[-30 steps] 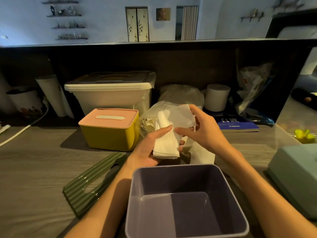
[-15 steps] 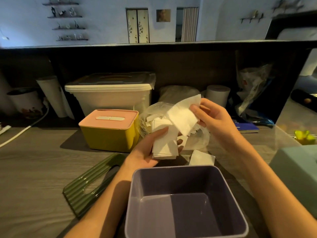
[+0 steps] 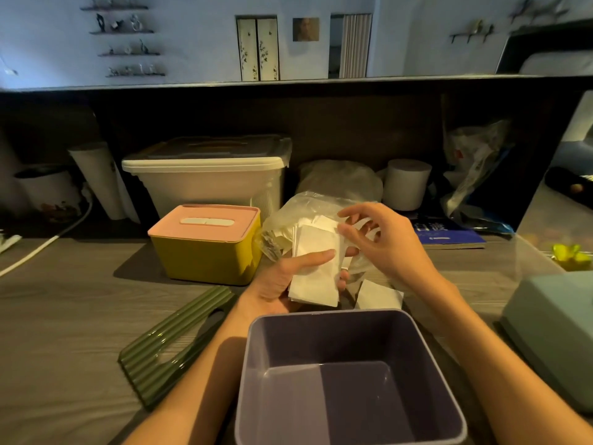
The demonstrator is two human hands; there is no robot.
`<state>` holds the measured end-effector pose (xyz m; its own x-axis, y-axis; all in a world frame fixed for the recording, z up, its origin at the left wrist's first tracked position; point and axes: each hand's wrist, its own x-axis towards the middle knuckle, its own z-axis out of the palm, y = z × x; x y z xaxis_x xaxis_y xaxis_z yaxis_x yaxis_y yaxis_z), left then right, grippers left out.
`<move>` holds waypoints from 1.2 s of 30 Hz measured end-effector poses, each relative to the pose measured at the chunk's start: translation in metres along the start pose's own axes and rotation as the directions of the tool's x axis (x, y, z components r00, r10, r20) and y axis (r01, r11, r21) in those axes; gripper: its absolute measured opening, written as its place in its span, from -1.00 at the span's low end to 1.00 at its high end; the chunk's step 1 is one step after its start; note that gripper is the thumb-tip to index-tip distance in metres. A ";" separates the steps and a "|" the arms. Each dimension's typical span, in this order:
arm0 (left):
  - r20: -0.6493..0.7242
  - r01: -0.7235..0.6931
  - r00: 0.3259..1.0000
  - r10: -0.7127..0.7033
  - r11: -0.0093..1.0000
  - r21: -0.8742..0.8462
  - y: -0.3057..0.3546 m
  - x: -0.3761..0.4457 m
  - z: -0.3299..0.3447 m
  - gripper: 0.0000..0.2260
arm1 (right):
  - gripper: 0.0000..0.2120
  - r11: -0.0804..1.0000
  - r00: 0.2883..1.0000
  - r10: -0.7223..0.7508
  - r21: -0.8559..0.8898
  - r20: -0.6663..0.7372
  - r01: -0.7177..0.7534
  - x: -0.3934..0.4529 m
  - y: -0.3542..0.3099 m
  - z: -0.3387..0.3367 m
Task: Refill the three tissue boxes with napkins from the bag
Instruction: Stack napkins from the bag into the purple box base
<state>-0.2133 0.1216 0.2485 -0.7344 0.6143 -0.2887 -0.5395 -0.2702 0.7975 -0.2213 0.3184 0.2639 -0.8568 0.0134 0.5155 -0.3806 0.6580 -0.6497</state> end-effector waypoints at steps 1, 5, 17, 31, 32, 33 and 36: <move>0.030 0.011 0.999 -0.010 1.000 -0.008 0.002 0.000 -0.001 -0.83 | -0.78 0.998 0.998 0.038 0.044 0.047 -0.040 0.000 0.000 -0.001; 0.060 0.022 0.998 -0.020 0.999 -0.034 0.003 -0.001 0.000 -0.84 | -0.79 0.982 0.992 0.072 0.166 0.102 -0.088 -0.001 -0.001 -0.005; 0.010 0.046 0.999 -0.046 0.999 -0.008 0.000 0.008 -0.006 -0.73 | -0.81 0.894 0.932 0.188 0.447 -0.309 -0.032 0.004 -0.004 -0.017; 0.050 -0.101 0.992 0.116 0.968 -0.230 -0.003 0.022 0.009 -0.68 | -0.84 0.607 0.904 0.311 0.670 0.295 -0.427 0.000 -0.012 -0.006; 0.048 -0.105 0.992 0.120 0.963 -0.246 -0.004 0.022 0.009 -0.63 | -0.87 0.676 0.908 0.334 0.606 0.255 -0.419 0.000 -0.008 -0.003; 0.007 -0.115 0.993 0.120 0.964 -0.239 -0.005 0.022 0.008 -0.59 | -0.89 0.772 0.923 0.336 0.507 0.187 -0.384 -0.001 -0.003 0.000; -0.060 -0.078 0.996 0.069 0.984 -0.161 -0.005 0.020 0.003 -0.34 | -0.90 0.951 0.976 0.216 0.220 0.033 -0.218 -0.004 0.003 0.003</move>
<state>-0.2244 0.1378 0.2405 -0.7933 0.5484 -0.2644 -0.5399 -0.4328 0.7219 -0.2200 0.3184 0.2580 -0.9298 0.1304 0.3442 -0.2516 0.4575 -0.8529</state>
